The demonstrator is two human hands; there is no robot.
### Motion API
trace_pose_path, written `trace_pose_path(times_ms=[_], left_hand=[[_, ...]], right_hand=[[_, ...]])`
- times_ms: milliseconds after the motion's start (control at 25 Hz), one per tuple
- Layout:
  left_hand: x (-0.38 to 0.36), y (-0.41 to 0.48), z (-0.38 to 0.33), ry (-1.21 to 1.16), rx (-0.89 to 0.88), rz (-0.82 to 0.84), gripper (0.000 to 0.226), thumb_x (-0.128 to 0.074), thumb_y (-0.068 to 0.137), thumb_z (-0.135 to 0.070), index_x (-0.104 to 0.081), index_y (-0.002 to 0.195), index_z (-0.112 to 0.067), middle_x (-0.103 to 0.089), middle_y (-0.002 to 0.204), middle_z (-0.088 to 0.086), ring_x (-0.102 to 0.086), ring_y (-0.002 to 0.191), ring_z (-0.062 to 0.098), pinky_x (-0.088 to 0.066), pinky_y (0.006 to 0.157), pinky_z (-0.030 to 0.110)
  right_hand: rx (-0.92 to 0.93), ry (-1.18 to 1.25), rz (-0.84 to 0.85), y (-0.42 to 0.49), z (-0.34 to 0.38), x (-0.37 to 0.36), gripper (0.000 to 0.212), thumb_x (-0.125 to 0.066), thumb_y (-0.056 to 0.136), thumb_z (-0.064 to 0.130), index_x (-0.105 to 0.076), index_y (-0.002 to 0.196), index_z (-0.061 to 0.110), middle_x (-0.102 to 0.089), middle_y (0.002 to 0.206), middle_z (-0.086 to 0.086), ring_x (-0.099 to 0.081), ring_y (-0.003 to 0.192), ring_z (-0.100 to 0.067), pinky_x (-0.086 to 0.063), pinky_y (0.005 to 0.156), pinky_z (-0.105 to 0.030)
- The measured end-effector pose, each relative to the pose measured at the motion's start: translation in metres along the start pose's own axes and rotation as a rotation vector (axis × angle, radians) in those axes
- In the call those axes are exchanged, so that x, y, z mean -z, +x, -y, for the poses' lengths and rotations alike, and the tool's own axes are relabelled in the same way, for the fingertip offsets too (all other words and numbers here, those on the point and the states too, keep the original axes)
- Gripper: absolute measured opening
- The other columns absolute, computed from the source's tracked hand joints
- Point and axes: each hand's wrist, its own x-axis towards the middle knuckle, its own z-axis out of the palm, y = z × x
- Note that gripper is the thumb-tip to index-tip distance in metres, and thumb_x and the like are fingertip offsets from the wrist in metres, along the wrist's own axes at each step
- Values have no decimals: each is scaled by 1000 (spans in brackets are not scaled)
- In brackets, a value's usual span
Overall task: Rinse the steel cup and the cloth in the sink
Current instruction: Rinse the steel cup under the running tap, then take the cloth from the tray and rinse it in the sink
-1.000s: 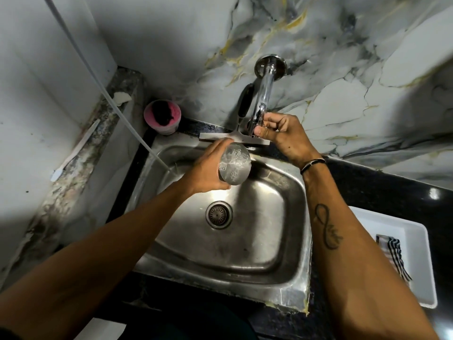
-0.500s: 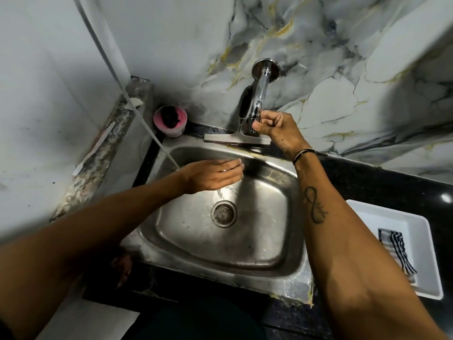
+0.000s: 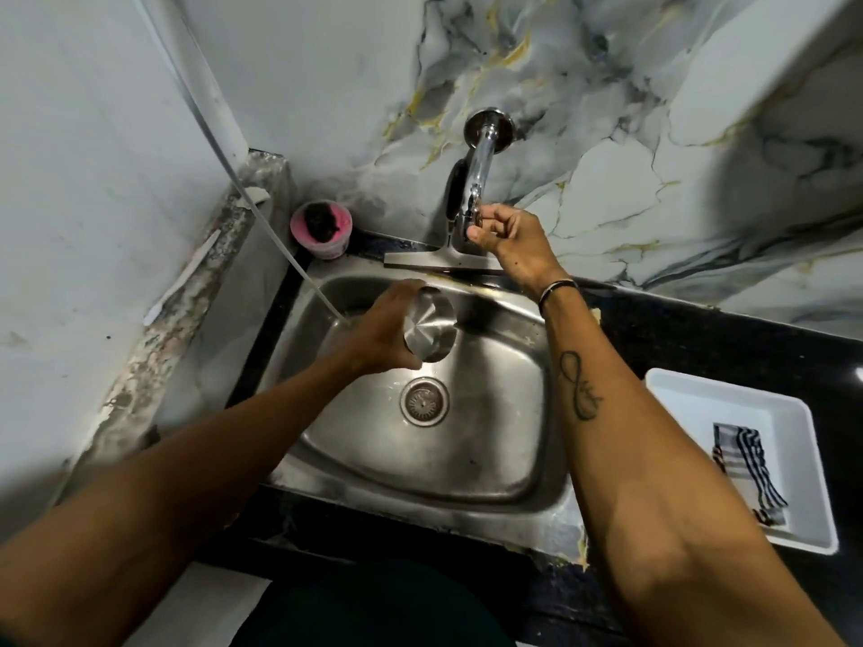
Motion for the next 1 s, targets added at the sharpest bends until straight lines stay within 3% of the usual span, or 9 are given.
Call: trace_pose_path(times_ms=[120, 160, 280, 440, 600, 720, 800, 880, 1000], left_hand=[[-31, -11, -15, -247, 178, -82, 119, -108, 59, -14, -43, 159, -8, -50, 158, 14, -50, 141, 23, -47, 107, 17], [-45, -13, -21, -289, 222, -96, 119, -108, 58, -13, -43, 158, -9, -51, 158, 14, -51, 140, 23, -45, 107, 16], [-94, -11, -47, -411, 314, -117, 117, -109, 56, -8, -46, 155, -6, -56, 155, 15, -55, 141, 29, -47, 115, 37], [-146, -9, -75, -532, 342, -100, 119, -105, 44, -34, -46, 146, -20, -55, 144, 2, -55, 128, 15, -45, 107, 23], [-186, -7, -81, -492, 350, -3, 116, -111, 52, -23, -40, 143, -39, -53, 135, -22, -53, 119, -19, -43, 89, -2], [-202, -3, -82, -483, 369, 19, 116, -110, 56, -13, -40, 145, -37, -55, 142, -6, -55, 128, 8, -44, 97, 8], [-210, 1, -83, -483, 383, 19, 117, -111, 54, -13, -43, 147, -32, -56, 145, 0, -55, 132, 17, -45, 102, 17], [-215, 2, -83, -476, 388, 37, 120, -111, 49, -25, -43, 148, -34, -58, 143, -4, -58, 128, 8, -45, 101, 15], [-217, 0, -84, -467, 389, 79, 122, -105, 44, -45, -42, 148, -39, -58, 139, -14, -56, 121, -13, -47, 97, 10]], right_hand=[[-8, 30, -169, -36, -32, 17, 42, -73, 99, 3, -62, 139, -2, -68, 103, -12, -67, 103, -19, -59, 103, -26], [-15, -17, -228, -57, -49, 29, 43, -74, 99, 8, -62, 140, 1, -72, 105, -10, -69, 103, -18, -58, 105, -32], [-85, -278, -353, -137, -111, 76, 49, -74, 100, 16, -61, 147, 10, -77, 125, -9, -71, 114, -21, -57, 109, -38], [-210, -782, -446, -235, -190, 166, 57, -65, 102, 14, -51, 156, 5, -58, 156, -21, -54, 143, -42, -40, 126, -48], [-545, -921, -436, -298, -240, 260, 64, -61, 104, 18, -39, 164, 5, -35, 170, -28, -33, 159, -46, -26, 133, -52], [-604, -978, -226, -311, -258, 291, 73, -61, 106, 20, -27, 169, 13, -18, 178, -25, -28, 160, -47, -26, 132, -56], [-607, -1023, -141, -307, -264, 295, 70, -57, 108, 26, -24, 170, 25, -11, 181, -17, -34, 156, -48, -38, 125, -60], [-635, -1096, -146, -302, -268, 291, 68, -54, 109, 29, -23, 170, 32, -9, 181, -12, -39, 149, -48, -42, 117, -61], [-661, -1125, -210, -296, -271, 287, 65, -49, 109, 22, -26, 169, 36, -10, 181, -10, -43, 140, -48, -41, 117, -57]])
